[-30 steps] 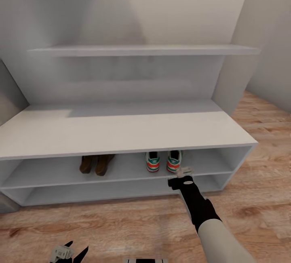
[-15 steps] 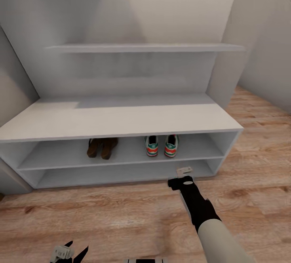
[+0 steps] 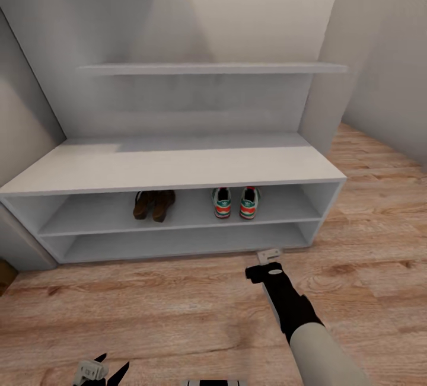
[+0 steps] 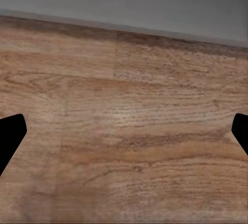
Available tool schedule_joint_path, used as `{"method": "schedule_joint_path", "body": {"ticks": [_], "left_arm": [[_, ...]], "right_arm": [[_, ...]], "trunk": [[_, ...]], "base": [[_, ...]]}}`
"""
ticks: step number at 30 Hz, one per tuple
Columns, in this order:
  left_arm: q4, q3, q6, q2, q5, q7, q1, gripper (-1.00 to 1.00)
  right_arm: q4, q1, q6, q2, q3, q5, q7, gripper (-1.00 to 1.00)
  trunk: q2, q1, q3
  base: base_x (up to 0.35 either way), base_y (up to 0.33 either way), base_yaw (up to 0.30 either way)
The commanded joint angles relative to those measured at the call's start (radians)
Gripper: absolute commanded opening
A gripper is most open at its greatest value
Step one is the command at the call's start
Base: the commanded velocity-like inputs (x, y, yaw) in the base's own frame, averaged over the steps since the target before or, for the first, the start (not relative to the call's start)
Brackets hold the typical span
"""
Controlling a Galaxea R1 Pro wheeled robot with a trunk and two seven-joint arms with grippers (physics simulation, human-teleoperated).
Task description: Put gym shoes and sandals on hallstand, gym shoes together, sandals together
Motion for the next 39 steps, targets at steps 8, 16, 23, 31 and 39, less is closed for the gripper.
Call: {"method": "schedule_joint_path", "body": {"ticks": [8,16,23,31,39], "left_arm": [[0.001,0.003,0.001,0.001,0.004,-0.008,-0.001,1.00],[0.001,0.004,0.001,0.003,0.004,-0.007,-0.001,1.00],[0.002,0.005,0.001,0.003,0.004,-0.007,-0.001,1.00],[0.002,0.004,0.002,0.001,0.004,-0.007,-0.001,1.00],[0.003,0.006,0.002,0.004,0.005,-0.006,-0.001,1.00]], "right_arm": [[0.162,0.001,-0.159,-0.008,-0.003,0.006,-0.001,1.00],[0.398,0.001,-0.404,-0.081,-0.002,0.005,-0.001,1.00],[0.526,0.002,-0.532,-0.125,-0.002,0.004,0.002,1.00],[0.615,0.016,-0.686,-0.172,-0.002,0.004,-0.001,1.00],[0.624,0.121,-0.820,-0.219,-0.003,-0.007,-0.002,1.00]], "trunk": [[0.000,0.000,-0.001],[0.000,0.000,-0.001],[0.000,0.000,-0.001],[0.000,-0.001,0.003],[0.002,-0.004,0.034]], "base": [[-0.010,0.000,0.000],[0.000,0.000,0.000],[0.000,0.000,0.000],[0.000,0.000,0.000],[0.000,0.000,0.000]]}}
